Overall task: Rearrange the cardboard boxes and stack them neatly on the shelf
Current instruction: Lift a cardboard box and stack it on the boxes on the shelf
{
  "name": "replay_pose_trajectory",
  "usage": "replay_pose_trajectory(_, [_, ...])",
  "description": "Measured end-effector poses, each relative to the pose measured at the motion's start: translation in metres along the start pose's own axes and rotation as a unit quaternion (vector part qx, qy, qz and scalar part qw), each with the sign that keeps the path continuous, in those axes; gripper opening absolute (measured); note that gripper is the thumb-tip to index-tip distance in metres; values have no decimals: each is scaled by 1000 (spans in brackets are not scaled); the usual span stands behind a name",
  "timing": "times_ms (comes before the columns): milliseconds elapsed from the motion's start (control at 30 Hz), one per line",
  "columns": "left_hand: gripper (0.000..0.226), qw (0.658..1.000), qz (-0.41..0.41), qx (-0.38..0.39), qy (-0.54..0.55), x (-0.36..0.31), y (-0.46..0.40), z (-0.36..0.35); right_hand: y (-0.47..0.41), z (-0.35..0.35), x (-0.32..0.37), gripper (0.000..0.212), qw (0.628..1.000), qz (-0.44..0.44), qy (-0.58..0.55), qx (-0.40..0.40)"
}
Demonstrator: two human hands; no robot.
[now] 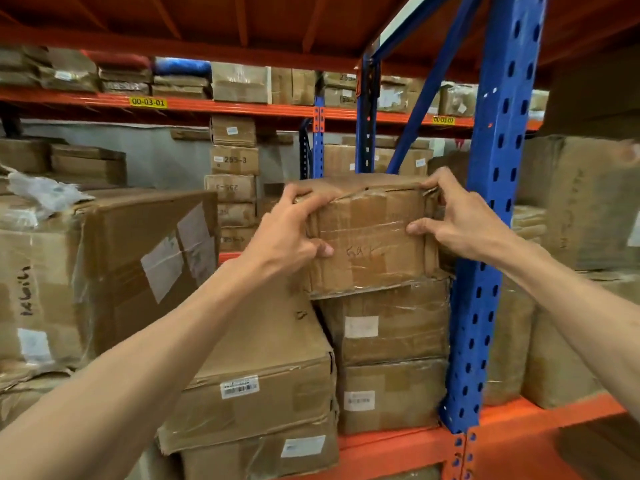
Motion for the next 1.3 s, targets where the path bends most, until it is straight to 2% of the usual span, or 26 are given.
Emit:
replay_pose_trajectory(100, [86,998,6,56,-13,-11,-37,-46,2,12,-41,59,995,-31,98,-6])
replay_pose_trajectory(233, [87,999,11,49,-18,-6,-57,-71,-1,-1,-52,64,972,-27,232,10])
replay_pose_trajectory(267, [87,999,12,49,-17,-3,-59,-72,-1,-1,-50,67,961,-19,275,-11])
replay_pose_trajectory(333, [88,999,9,51,-16,0,-61,-72,-2,6,-35,82,923,57,372,-83])
replay_pose_trajectory(367, [88,999,8,49,-17,0,-62,-72,-4,3,-27,96,915,108,382,-73])
replay_pose_trajectory(400, [88,999,7,47,-21,-1,-62,-72,-8,-6,-25,110,923,135,359,-23])
replay_pose_trajectory(467, [89,998,6,54,-32,-2,-63,-75,-15,-29,-27,129,930,147,331,64])
replay_pose_trajectory(500, [89,997,6,60,-40,-1,-64,-76,-17,-35,-27,134,926,153,341,63])
replay_pose_trajectory(567, [92,994,8,90,-65,5,-63,-78,-16,-40,-26,131,918,170,356,33])
replay_pose_trajectory(667, [90,976,-39,127,-175,8,-53,-84,-4,-38,-29,108,908,202,367,-28])
replay_pose_trajectory(767, [86,958,-109,72,-256,5,-35,-88,14,-44,-30,90,905,210,361,-76])
replay_pose_trajectory(900, [113,968,-104,24,-229,0,-36,-102,22,-43,-33,88,908,201,349,-117])
replay_pose_trajectory(1100, [108,960,-111,-34,-255,3,-43,-112,26,-56,-39,85,915,172,338,-138])
replay_pose_trajectory(1300, [106,957,-78,6,-278,6,-43,-113,25,-58,-40,84,911,162,366,-104])
Point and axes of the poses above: each hand's wrist, its own y-axis away from the middle knuckle, its own z-axis out of the back of the hand, x = y × z, the point moved 9 cm from there along -y, towards the middle knuckle, and after that the axes turned 13 degrees about y, right-handed, at the moved point
